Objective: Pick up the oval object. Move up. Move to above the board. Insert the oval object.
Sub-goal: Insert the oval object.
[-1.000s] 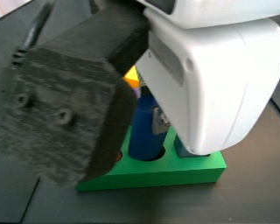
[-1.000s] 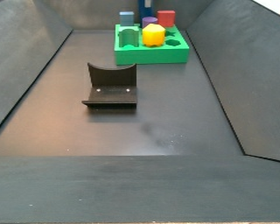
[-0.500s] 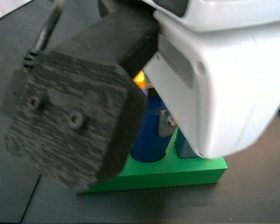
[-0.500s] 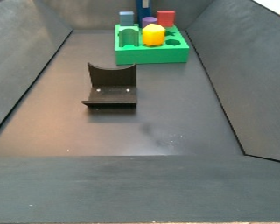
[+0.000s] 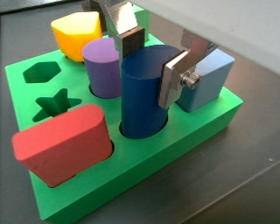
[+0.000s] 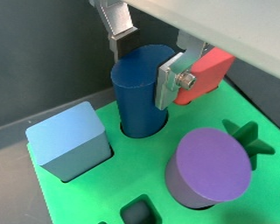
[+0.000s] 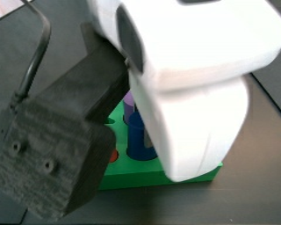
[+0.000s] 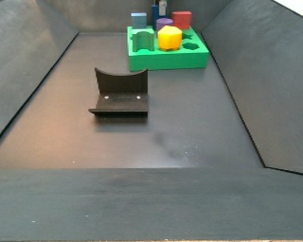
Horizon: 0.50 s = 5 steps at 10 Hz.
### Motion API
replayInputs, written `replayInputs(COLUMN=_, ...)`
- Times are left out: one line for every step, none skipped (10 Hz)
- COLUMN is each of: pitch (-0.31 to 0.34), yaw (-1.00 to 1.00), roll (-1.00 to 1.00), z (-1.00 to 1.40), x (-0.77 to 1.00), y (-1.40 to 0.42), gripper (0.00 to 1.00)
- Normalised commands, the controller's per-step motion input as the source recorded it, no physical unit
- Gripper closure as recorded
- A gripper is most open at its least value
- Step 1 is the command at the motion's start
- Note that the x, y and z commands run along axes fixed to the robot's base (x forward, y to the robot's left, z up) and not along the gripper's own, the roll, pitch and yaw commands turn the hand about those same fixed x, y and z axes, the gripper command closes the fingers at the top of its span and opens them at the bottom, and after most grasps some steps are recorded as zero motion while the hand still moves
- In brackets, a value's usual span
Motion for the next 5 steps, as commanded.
replayInputs(pitch=-0.076, yaw=0.0, roll=0.21, z=-0.91, x=0.0, y=0.0, gripper=1.0)
replayInputs(pitch=-0.107, yaw=0.0, roll=0.16, z=-0.89, x=0.03, y=-0.03, gripper=1.0)
replayInputs(pitch=-0.201, yaw=0.0, roll=0.0, z=-0.17, x=-0.11, y=0.0, gripper=1.0)
replayInputs(pitch=-0.074, yaw=0.0, roll=-0.04, z=0.0, x=-0.04, y=0.04, gripper=1.0)
replayInputs(pitch=0.0, yaw=0.0, roll=0.01, z=0.0, x=0.0, y=0.0, gripper=1.0)
